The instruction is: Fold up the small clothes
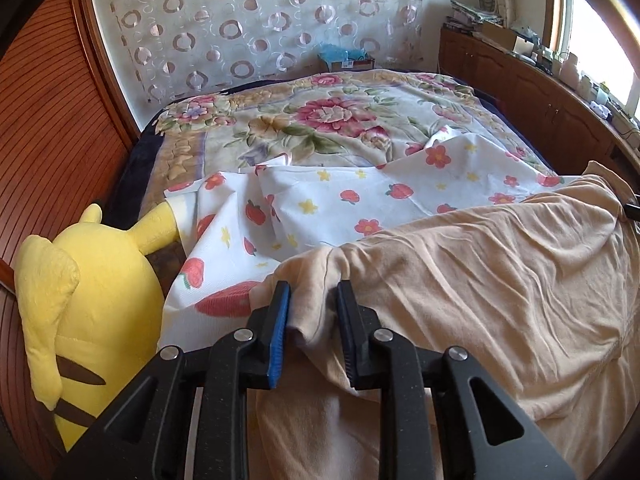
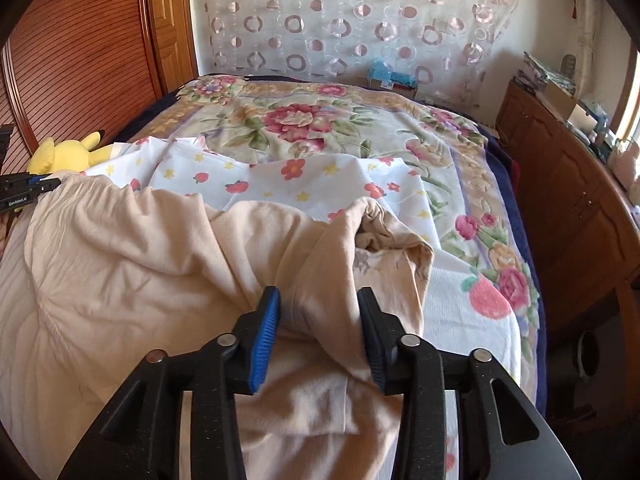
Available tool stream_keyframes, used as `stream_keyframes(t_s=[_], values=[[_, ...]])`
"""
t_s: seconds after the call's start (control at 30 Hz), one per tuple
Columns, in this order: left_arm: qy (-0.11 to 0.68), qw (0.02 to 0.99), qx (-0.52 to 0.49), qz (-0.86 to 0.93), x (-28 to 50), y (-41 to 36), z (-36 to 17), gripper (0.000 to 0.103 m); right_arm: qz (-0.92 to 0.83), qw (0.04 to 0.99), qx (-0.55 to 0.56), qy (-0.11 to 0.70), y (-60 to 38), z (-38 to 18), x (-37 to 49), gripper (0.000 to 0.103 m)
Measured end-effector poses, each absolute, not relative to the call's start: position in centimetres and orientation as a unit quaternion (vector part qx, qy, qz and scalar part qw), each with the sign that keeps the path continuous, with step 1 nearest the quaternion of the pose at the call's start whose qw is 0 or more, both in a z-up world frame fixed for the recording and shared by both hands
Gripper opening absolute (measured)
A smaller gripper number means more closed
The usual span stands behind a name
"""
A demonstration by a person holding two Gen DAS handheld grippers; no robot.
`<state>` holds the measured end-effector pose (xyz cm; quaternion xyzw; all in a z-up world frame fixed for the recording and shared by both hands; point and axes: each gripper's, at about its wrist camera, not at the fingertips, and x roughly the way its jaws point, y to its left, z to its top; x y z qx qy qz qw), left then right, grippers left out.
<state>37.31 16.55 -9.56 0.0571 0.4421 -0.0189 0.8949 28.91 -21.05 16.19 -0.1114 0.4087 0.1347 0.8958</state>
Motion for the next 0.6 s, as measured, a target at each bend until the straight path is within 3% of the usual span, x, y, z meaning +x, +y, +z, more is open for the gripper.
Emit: stream_keyframes(t_s=[0.43, 0.6], values=[[0.430, 0.900, 0.074, -0.017, 36.5, 16.8, -10.1, 0.024, 0.118, 0.900, -0.063, 0.415, -25.4, 15.0, 25.1, 0.042], [0.428, 0.900, 0.081, -0.017, 36.4, 16.3, -10.2, 0.016, 0.126, 0.902, -0.090, 0.404, -23.5, 14.2, 26.1, 0.042]])
